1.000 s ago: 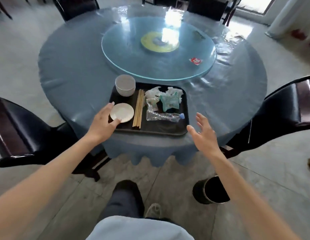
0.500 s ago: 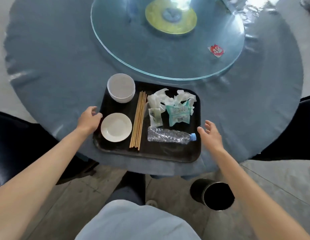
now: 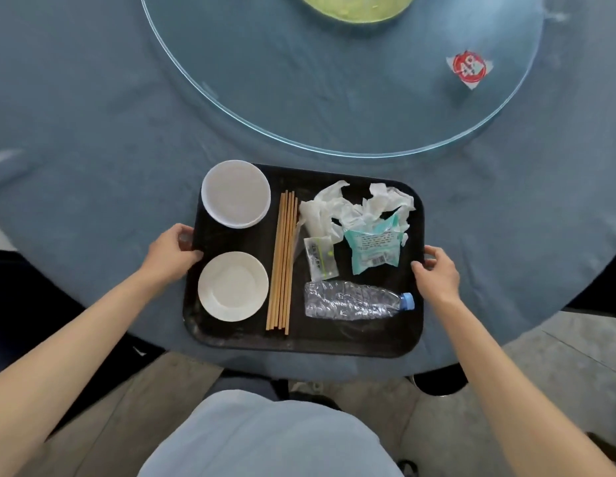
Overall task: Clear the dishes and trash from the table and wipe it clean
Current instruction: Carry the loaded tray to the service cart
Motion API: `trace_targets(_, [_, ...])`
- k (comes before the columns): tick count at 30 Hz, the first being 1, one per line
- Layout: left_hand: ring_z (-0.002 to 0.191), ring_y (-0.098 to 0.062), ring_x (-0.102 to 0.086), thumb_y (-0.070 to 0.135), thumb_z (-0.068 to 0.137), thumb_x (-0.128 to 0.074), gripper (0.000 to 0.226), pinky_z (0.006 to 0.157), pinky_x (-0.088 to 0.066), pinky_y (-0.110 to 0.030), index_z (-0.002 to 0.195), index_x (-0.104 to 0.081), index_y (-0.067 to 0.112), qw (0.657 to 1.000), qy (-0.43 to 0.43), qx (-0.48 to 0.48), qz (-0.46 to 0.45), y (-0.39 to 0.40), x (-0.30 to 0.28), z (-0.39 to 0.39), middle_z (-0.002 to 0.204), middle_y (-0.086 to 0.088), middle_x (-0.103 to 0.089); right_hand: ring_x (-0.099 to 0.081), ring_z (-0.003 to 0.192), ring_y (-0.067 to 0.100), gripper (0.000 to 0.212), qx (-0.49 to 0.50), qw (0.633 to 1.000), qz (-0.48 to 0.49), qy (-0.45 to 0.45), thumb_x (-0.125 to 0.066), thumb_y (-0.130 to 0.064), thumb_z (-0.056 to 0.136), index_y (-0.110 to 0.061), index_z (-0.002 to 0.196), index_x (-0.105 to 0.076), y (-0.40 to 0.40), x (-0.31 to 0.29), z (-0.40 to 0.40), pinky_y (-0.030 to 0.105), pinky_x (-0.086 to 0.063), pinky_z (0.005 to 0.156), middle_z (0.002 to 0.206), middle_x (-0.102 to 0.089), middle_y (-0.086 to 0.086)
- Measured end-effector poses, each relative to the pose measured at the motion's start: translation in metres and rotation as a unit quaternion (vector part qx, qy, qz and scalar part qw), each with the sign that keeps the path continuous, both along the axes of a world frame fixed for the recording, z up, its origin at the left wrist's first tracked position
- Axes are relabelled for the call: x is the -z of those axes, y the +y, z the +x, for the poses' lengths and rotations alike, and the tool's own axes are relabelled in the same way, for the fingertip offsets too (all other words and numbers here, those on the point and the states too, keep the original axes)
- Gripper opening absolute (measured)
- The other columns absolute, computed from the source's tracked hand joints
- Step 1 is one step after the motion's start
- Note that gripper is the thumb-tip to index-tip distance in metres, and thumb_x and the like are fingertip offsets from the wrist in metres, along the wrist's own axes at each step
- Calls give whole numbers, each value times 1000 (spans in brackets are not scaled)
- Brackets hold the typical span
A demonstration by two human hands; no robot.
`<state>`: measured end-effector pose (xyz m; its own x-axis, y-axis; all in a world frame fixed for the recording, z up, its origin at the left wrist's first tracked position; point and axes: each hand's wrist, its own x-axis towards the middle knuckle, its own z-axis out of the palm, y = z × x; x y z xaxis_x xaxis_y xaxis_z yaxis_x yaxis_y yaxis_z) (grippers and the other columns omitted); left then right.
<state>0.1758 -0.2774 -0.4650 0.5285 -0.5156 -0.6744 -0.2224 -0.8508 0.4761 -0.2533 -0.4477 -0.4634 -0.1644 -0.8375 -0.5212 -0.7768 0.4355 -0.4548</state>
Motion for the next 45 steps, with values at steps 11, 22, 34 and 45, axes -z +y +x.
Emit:
trace_targets(11, [100,-31,-64,2,93,-65,33,77,-51,-40,118,-52,18,1000,-5,3,10,-7,1,-6,98,-6,-64,-61,116,26,35,47,999,14,-14,-51,-8,105,-16,139,-50,5,2,7,38,-50,89,131,-63,11])
trace_targets(22, [97,-32,-66,4,91,-69,33,82,-57,-49,115,-56,23,1000,5,23,-18,-15,-15,-6,107,-12,-65,-59,108,21,34,100,995,-11,-27,-56,-8,104,-17,137,-53,24,-23,-12,33,-50,85,124,-62,7])
trace_targets(34, [92,-36,-69,2,87,-73,33,80,-59,-52,111,-61,22,981,32,174,-80,-44,-64,-55,103,-15,-69,-63,108,22,32,234,967,-99,-32,-60,-10,101,-20,131,-56,131,-61,-91,41,-56,92,116,-65,1])
trace_targets(45, [83,-33,-65,-10,82,-72,40,81,-55,-49,116,-67,11,929,79,329,-153,-34,-126,-174,97,-22,-71,-61,102,21,35,374,910,-175,15,-67,-8,97,-14,130,-60,317,-123,-186,38,-53,92,122,-67,8])
